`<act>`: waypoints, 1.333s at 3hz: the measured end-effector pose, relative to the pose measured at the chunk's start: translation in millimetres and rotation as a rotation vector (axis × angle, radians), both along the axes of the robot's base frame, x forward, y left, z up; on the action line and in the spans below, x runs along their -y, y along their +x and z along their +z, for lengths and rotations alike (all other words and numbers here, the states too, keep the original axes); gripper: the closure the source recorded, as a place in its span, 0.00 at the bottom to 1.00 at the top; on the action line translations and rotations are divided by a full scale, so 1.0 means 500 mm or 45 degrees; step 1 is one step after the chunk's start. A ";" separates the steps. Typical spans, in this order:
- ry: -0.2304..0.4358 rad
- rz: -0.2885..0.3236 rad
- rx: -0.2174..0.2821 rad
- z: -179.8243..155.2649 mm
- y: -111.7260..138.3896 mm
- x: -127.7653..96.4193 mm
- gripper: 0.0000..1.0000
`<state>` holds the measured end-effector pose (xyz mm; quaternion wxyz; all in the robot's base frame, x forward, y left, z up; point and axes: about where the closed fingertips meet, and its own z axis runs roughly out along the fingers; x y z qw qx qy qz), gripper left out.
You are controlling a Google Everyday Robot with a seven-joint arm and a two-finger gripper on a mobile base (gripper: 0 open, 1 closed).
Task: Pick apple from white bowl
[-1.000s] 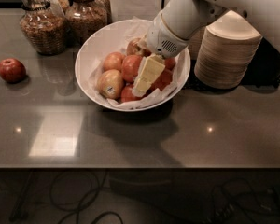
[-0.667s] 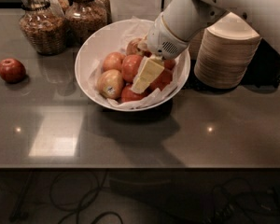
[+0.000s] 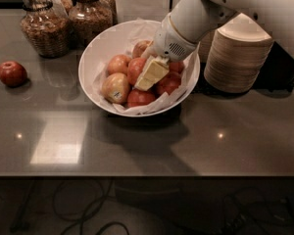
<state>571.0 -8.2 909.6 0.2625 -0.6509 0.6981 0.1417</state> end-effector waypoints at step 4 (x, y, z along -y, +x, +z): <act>0.175 0.034 0.069 0.051 -0.019 0.021 1.00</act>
Offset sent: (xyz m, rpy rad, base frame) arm 0.0000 0.0000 0.0028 0.0001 0.0001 -0.0001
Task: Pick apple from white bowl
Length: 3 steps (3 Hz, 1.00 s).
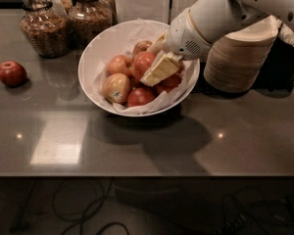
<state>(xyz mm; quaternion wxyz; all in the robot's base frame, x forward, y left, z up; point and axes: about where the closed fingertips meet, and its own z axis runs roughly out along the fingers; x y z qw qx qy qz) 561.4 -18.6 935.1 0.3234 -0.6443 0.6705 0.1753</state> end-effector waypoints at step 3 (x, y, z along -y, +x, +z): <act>0.388 0.169 0.145 0.101 -0.013 -0.017 1.00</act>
Offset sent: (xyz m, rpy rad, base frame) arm -0.0077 -0.0081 0.0653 0.3520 -0.1592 0.1328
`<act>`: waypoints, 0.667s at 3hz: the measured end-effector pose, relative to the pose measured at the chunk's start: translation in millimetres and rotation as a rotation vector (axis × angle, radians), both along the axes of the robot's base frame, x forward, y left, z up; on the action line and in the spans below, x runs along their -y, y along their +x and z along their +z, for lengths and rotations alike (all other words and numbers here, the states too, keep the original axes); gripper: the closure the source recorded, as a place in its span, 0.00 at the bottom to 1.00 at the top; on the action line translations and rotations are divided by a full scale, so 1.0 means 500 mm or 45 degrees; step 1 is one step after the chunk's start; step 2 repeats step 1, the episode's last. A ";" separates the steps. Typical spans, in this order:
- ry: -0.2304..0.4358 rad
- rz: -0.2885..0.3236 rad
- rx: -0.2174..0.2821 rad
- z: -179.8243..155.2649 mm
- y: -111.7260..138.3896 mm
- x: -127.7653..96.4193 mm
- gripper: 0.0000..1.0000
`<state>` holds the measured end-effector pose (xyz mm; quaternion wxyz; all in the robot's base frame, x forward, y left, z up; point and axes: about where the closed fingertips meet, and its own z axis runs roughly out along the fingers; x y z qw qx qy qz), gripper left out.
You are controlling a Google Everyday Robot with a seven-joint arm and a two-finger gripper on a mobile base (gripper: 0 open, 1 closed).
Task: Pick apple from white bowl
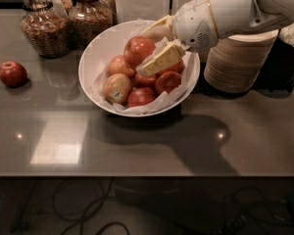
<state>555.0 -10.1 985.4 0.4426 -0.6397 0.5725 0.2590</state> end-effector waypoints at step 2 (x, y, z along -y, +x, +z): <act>0.000 0.000 0.000 0.000 0.000 0.000 1.00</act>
Offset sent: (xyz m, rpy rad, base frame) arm 0.0000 0.0000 0.0000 0.0000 0.0000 0.0000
